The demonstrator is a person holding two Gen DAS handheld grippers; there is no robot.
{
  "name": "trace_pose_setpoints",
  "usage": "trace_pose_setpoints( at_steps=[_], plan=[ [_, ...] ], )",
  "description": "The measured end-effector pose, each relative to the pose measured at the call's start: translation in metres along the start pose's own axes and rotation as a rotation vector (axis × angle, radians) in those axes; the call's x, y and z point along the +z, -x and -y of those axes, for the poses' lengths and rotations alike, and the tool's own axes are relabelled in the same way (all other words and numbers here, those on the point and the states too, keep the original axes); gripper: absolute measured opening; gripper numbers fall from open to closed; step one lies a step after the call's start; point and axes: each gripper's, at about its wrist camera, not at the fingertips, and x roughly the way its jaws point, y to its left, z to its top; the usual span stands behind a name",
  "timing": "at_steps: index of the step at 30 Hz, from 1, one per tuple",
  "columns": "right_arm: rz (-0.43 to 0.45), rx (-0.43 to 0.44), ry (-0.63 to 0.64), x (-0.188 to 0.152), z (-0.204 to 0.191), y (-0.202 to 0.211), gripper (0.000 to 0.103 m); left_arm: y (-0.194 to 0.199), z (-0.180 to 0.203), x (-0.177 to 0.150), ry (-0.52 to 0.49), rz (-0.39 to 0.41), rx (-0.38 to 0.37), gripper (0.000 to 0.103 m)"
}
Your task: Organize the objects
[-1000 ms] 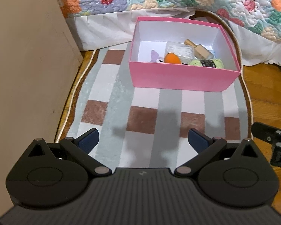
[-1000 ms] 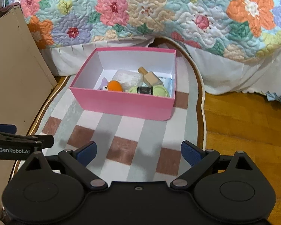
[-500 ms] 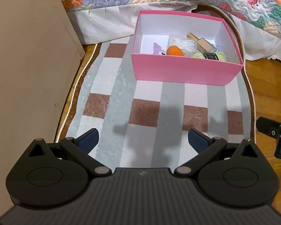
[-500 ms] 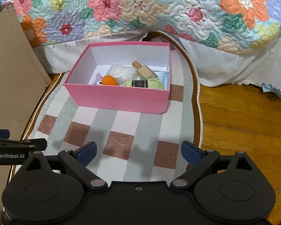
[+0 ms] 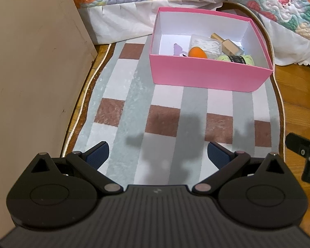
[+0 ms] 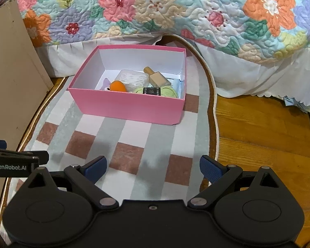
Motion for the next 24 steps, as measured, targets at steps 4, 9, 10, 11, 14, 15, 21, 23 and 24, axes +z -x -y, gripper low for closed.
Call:
trace_pose_setpoints(
  at_steps=[4,9,10,11,14,15,21,23,24],
  plan=[
    [0.0,0.01,-0.002,0.0003,0.0004,0.0026,0.098,0.0007,-0.003,0.0003,0.008,-0.003,0.007,0.103],
    [0.003,0.011,-0.003,0.0003,0.0024,0.0031,0.098,-0.0012,-0.0036,0.0001,0.006,-0.014,0.015,0.103],
    [0.004,0.012,-0.004,0.0002,0.002,0.0033,0.098,-0.0014,-0.0034,0.0004,0.005,-0.016,0.017,0.103],
    [0.003,0.013,-0.004,0.0002,0.0019,0.0033,0.098,-0.001,-0.0031,0.0004,0.003,-0.015,0.018,0.103],
    [0.003,0.008,-0.007,0.0001,0.0013,0.0037,0.098,-0.0011,-0.0031,0.0009,-0.005,-0.011,0.019,0.103],
    [0.005,0.007,-0.006,0.0,0.001,0.0038,0.098,-0.0008,-0.004,0.0008,-0.005,-0.009,0.018,0.103],
    [0.0,0.002,-0.003,0.0003,-0.0004,0.0034,0.098,0.0004,-0.005,0.0006,-0.009,-0.005,0.023,0.103],
    [0.002,-0.002,-0.001,0.0005,-0.0007,0.004,0.098,0.0,-0.0063,0.001,-0.004,-0.011,0.018,0.103],
    [0.003,-0.004,0.001,0.0005,-0.001,0.0046,0.098,-0.0001,-0.0071,0.001,-0.001,-0.013,0.016,0.103]
  ],
)
